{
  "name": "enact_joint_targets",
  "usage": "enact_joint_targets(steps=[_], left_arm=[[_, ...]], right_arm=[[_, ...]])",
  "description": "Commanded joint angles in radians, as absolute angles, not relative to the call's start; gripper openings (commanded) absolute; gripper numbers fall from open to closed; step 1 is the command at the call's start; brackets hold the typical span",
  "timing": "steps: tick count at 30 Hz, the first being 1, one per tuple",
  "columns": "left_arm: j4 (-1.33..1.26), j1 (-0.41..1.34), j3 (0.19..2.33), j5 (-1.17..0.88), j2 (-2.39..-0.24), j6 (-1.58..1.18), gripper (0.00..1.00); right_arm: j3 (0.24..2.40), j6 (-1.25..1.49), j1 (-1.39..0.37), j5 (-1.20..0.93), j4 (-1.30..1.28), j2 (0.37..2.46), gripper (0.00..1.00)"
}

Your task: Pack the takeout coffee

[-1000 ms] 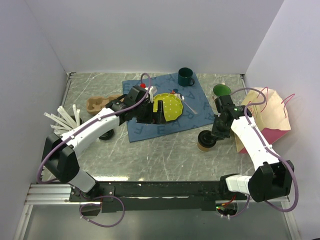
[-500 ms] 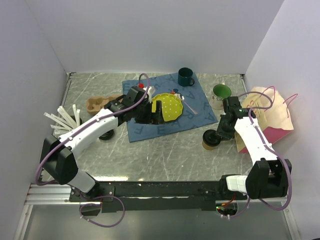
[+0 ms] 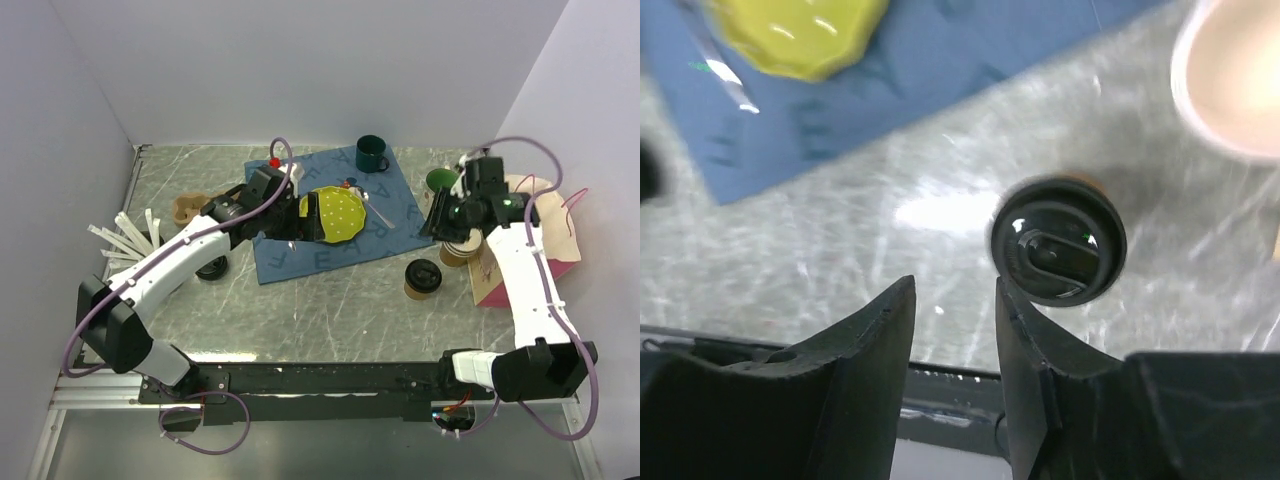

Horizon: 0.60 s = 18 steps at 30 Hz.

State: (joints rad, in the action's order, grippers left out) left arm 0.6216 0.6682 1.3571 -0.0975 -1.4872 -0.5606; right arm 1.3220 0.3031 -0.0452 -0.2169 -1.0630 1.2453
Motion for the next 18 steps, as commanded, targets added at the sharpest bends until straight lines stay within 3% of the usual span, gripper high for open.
enact_joint_targets(steps=[1,10,18], left_arm=[[0.637,0.664,1.405,-0.083,-1.427,-0.543,0.97],[0.583,0.663,1.339,-0.218,-1.391,-0.56,0.97],[0.56,0.664,1.282,-0.32,-1.379,-0.56,0.97]], right_arm=[[1.591,0.216,-0.041,-0.191,-1.11,1.239,0.46],[1.85,-0.021,-0.034,0.361,-1.118,1.292,0.52],[1.956,-0.006,0.155,0.296,-1.155,1.382,0.64]])
